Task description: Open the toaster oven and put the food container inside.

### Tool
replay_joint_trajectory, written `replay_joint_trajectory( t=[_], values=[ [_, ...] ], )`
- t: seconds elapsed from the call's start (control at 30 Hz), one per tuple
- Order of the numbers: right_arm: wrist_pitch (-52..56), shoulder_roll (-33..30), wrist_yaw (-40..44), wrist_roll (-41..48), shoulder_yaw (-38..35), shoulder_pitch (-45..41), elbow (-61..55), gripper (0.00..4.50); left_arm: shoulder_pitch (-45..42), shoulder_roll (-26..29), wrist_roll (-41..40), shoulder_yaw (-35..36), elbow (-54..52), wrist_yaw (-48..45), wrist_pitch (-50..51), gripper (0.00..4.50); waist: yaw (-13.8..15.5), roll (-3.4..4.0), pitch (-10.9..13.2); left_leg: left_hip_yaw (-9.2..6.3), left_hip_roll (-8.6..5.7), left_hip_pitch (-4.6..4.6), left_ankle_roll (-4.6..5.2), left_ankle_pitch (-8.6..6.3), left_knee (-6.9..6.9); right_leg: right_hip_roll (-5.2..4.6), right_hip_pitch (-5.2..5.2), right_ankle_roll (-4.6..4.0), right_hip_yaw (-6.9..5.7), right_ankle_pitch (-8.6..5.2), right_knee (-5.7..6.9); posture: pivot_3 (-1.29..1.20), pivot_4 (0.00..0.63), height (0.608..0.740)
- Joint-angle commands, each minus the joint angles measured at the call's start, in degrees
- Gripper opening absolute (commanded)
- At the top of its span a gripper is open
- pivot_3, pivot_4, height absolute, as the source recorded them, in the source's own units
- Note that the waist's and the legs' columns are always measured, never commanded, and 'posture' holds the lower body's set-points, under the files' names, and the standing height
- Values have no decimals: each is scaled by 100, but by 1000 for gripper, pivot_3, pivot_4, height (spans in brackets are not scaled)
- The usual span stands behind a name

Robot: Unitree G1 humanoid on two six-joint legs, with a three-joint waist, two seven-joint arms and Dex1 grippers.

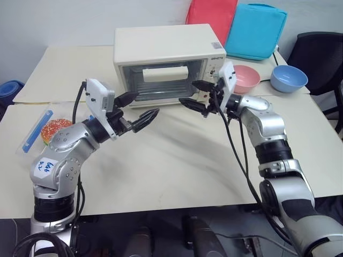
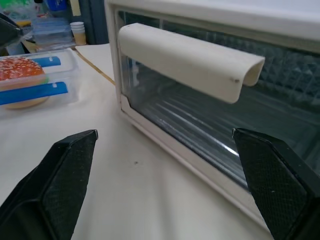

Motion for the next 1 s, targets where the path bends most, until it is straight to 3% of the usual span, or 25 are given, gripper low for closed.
replay_joint_trajectory(
  t=[0.03,0.47,0.83,1.0],
  values=[
    [-332,68,80,-98,-52,-319,328,4479,-153,215,-107,238,-126,-48,-16,4500,0,0,0,-2,0,-18,-1,1,3,-2,-14,0,-1,0,0,0,150,740],
    [-933,392,212,-290,-137,-1117,1286,4479,-188,436,-140,489,-57,7,-63,4500,-14,0,0,5,-3,-41,-9,5,6,-5,-43,0,3,0,11,0,150,740],
    [-537,433,964,82,-10,-232,-364,4479,-731,489,192,556,674,262,-265,4500,-135,0,0,14,-1,-64,-14,7,3,-2,-84,0,11,0,33,0,150,740],
    [-447,467,884,42,71,258,-933,4500,-1433,601,705,292,1514,281,-582,3330,-146,0,0,20,2,-61,-22,12,5,6,-92,-1,16,-1,49,0,150,740]
  ],
)
